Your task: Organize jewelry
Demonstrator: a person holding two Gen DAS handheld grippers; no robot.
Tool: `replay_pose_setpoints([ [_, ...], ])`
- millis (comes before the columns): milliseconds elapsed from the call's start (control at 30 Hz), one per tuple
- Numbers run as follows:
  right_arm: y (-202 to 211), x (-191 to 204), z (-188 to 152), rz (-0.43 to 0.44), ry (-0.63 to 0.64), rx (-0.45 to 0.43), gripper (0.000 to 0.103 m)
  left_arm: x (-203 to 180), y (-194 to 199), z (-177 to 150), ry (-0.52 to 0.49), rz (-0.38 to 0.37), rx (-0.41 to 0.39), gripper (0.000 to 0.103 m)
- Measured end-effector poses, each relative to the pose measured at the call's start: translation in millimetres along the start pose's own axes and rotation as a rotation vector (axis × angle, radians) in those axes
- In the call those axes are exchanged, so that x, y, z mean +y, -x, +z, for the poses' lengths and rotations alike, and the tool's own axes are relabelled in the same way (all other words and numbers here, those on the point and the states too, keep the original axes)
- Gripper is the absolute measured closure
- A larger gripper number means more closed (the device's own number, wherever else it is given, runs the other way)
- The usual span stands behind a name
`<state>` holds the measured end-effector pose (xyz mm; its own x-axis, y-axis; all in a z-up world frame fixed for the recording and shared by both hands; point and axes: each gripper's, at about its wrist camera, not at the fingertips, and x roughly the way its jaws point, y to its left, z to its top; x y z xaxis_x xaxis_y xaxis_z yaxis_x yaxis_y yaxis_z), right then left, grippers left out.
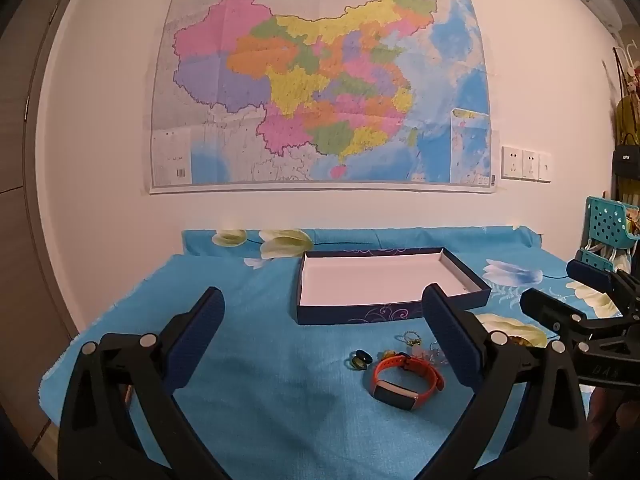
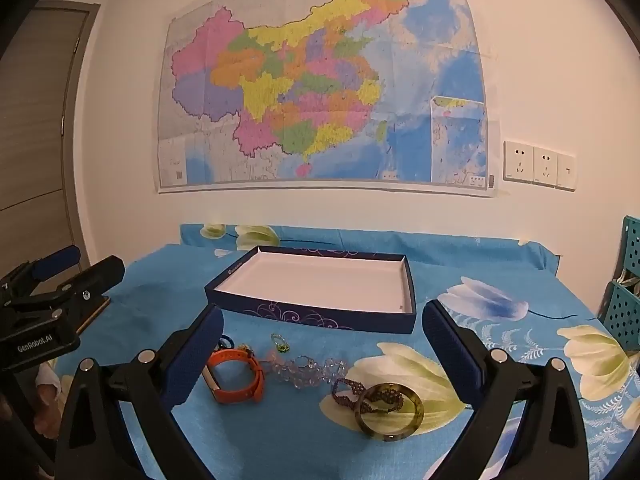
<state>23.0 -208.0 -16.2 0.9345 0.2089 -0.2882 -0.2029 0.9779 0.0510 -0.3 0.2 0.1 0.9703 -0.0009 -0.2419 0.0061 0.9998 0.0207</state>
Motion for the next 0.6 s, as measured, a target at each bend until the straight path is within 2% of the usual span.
replay_pose_setpoints([
  [600,6.1,0.8,4.6,0.006,0.010,-0.002,0.007,-6.0,14.1,14.2,-0.010,0.008,-0.025,0.006],
])
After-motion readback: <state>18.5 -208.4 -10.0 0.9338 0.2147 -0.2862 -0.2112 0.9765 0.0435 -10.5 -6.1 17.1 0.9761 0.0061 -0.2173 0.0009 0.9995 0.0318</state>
